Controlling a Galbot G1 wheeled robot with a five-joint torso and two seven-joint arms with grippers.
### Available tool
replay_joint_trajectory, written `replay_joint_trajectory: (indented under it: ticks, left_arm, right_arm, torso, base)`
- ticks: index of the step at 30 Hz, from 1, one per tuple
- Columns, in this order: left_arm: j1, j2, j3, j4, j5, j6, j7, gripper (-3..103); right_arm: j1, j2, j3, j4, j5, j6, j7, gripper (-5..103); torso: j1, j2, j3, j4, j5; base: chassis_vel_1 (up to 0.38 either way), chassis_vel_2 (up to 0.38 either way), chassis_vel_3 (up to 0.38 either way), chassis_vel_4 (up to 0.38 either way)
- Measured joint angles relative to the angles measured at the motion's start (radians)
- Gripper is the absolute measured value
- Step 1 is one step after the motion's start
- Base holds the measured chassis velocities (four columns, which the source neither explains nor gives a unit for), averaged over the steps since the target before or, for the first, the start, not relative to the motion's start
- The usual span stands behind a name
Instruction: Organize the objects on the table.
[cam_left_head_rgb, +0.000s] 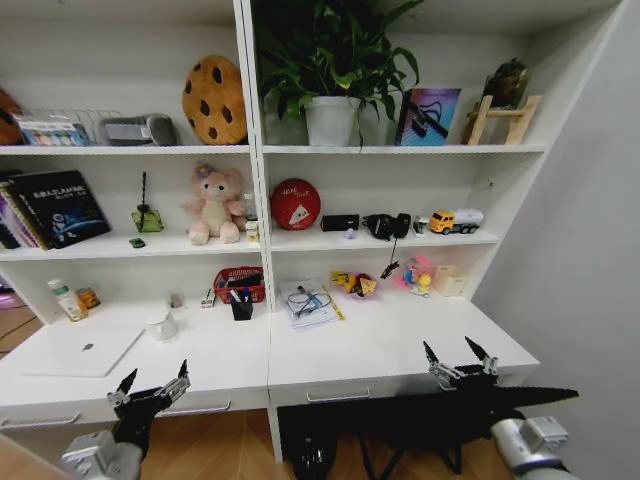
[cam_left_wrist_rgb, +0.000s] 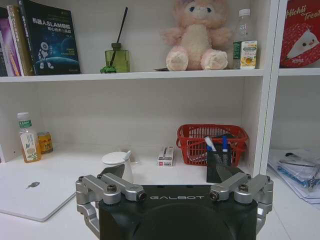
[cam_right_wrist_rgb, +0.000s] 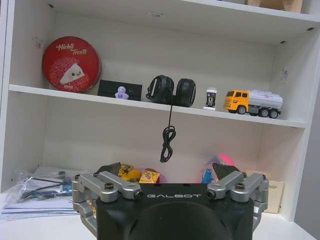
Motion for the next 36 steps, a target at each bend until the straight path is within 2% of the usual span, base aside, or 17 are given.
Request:
replay_joint_trajectory:
  ticks: [11, 14, 19, 20, 21, 25, 26, 27, 29, 31, 32, 34, 35, 36]
  left_arm:
    - [0.0, 0.0, 0.0, 0.0, 0.0, 0.0, 0.0, 100]
    - [0.0, 0.0, 0.0, 0.0, 0.0, 0.0, 0.0, 100]
    - [0.0, 0.0, 0.0, 0.0, 0.0, 0.0, 0.0, 100]
    - [0.0, 0.0, 0.0, 0.0, 0.0, 0.0, 0.0, 100]
    - [0.0, 0.0, 0.0, 0.0, 0.0, 0.0, 0.0, 100]
    - [0.0, 0.0, 0.0, 0.0, 0.0, 0.0, 0.0, 100]
    - [0.0, 0.0, 0.0, 0.0, 0.0, 0.0, 0.0, 100]
    - [0.0, 0.0, 0.0, 0.0, 0.0, 0.0, 0.0, 100]
    - [0.0, 0.0, 0.0, 0.0, 0.0, 0.0, 0.0, 100]
    - [0.0, 0.0, 0.0, 0.0, 0.0, 0.0, 0.0, 100]
    - [0.0, 0.0, 0.0, 0.0, 0.0, 0.0, 0.0, 100]
    - [0.0, 0.0, 0.0, 0.0, 0.0, 0.0, 0.0, 100]
    - [0.0, 0.0, 0.0, 0.0, 0.0, 0.0, 0.0, 100]
    - [0.0, 0.0, 0.0, 0.0, 0.0, 0.0, 0.0, 100]
  right_arm:
    - [0.002, -0.001, -0.001, -0.001, 0.001, -0.001, 0.0, 100]
    - [0.002, -0.001, -0.002, -0.002, 0.001, -0.001, 0.0, 100]
    - [0.002, -0.001, -0.002, -0.002, 0.002, -0.001, 0.001, 100]
    - [0.003, -0.001, -0.002, -0.002, 0.002, -0.001, 0.001, 100]
    - [0.003, -0.001, -0.002, -0.002, 0.002, -0.001, 0.001, 100]
    - [0.002, -0.001, -0.002, -0.002, 0.002, -0.001, 0.001, 100]
    - [0.003, -0.001, -0.002, -0.002, 0.002, -0.002, 0.001, 100]
    - [0.003, -0.001, -0.002, -0.002, 0.002, -0.002, 0.001, 100]
    - [0.002, 0.0, -0.002, -0.002, 0.002, -0.001, 0.001, 100]
    - [0.002, -0.001, -0.002, -0.002, 0.002, -0.002, 0.001, 100]
    - [0.003, -0.001, -0.002, -0.002, 0.002, -0.002, 0.001, 100]
    - [0.002, -0.001, -0.002, -0.002, 0.002, -0.002, 0.001, 100]
    - [0.002, 0.0, -0.002, -0.002, 0.002, -0.002, 0.001, 100]
    - [0.002, 0.0, -0.002, -0.002, 0.002, -0.002, 0.001, 100]
  torso:
    - [0.0, 0.0, 0.0, -0.0001, -0.0005]
    - [0.0, 0.0, 0.0, 0.0002, 0.0005]
    - [0.0, 0.0, 0.0, 0.0001, -0.001]
    - [0.0, 0.0, 0.0, 0.0004, 0.0009]
    - [0.0, 0.0, 0.0, 0.0004, 0.0009]
    - [0.0, 0.0, 0.0, -0.0002, -0.0012]
    - [0.0, 0.0, 0.0, 0.0005, 0.0014]
    - [0.0, 0.0, 0.0, 0.0005, 0.0014]
    - [0.0, 0.0, 0.0, -0.0003, -0.0017]
    - [0.0, 0.0, 0.0, 0.0001, -0.0007]
    - [0.0, 0.0, 0.0, 0.0004, 0.0016]
    - [0.0, 0.0, 0.0, -0.0002, 0.0002]
    - [0.0, 0.0, 0.0, -0.0002, -0.0018]
    - [0.0, 0.0, 0.0, -0.0002, -0.0018]
  base:
    - [0.112, 0.114, -0.109, -0.116]
    - [0.21, 0.234, -0.21, -0.225]
    - [0.256, 0.255, -0.265, -0.267]
    - [0.292, 0.327, -0.301, -0.291]
    - [0.292, 0.327, -0.301, -0.291]
    - [0.312, 0.339, -0.319, -0.334]
    - [0.351, 0.405, -0.368, -0.381]
    - [0.351, 0.405, -0.368, -0.381]
    - [0.347, 0.331, -0.367, -0.355]
    - [0.424, 0.378, -0.377, -0.35]
    - [0.424, 0.369, -0.388, -0.401]
    - [0.351, 0.369, -0.388, -0.357]
    - [0.335, 0.309, -0.353, -0.342]
    - [0.335, 0.309, -0.353, -0.342]
